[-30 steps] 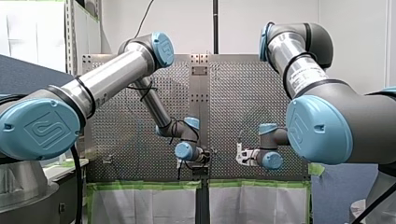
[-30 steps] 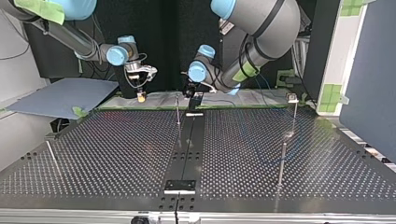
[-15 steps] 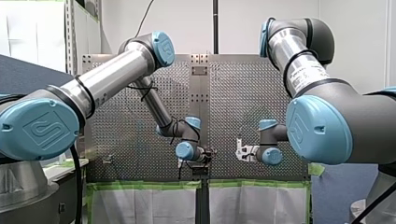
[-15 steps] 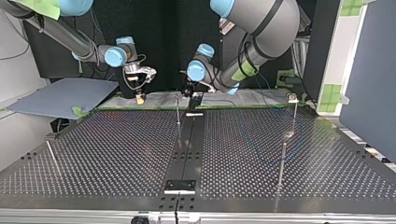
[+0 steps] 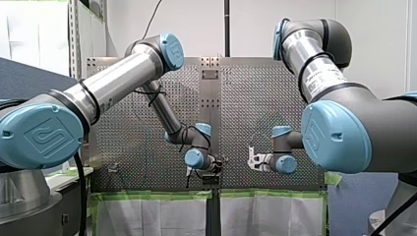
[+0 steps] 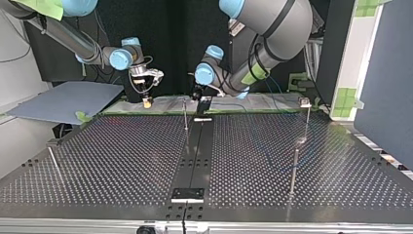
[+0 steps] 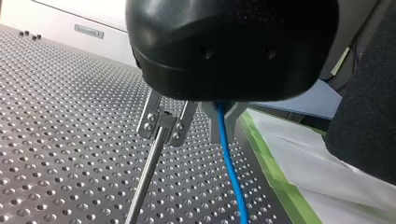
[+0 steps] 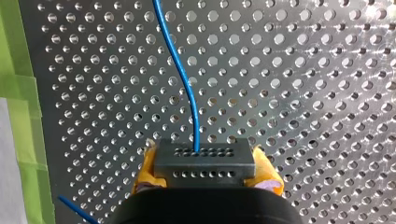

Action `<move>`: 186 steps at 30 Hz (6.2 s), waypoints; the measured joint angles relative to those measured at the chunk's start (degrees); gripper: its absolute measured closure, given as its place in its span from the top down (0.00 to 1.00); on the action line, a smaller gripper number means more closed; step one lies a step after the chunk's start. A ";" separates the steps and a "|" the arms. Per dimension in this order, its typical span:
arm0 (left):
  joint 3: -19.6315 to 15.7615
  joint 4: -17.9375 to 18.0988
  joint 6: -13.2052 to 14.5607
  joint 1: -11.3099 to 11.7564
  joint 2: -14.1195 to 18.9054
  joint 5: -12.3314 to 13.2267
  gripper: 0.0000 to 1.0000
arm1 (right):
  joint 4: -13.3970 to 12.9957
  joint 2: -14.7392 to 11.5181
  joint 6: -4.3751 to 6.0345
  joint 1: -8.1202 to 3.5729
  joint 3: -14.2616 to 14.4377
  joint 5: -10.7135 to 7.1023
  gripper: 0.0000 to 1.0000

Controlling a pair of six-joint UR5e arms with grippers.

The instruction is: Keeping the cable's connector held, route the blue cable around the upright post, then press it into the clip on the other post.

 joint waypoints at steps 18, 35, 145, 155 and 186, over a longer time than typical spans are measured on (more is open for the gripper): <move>-0.01 -0.41 -0.20 0.42 0.44 1.76 0.02 | -0.22 -0.02 0.52 -0.46 -0.03 -0.14 0.00; 0.00 2.04 -5.38 0.67 1.01 2.86 0.02 | -0.61 0.00 1.33 -0.48 -0.36 -0.34 0.00; 7.20 2.78 -19.28 3.47 -3.63 1.79 0.02 | -2.98 4.17 4.18 -3.08 -6.45 -1.71 0.00; 7.20 -0.27 -15.11 3.34 -3.55 1.77 0.52 | -2.81 4.18 4.04 -3.12 -6.68 -1.84 0.00; 7.20 -8.99 0.25 1.61 -0.48 -2.62 1.00 | -2.62 4.17 3.94 -3.11 -6.70 -1.84 0.00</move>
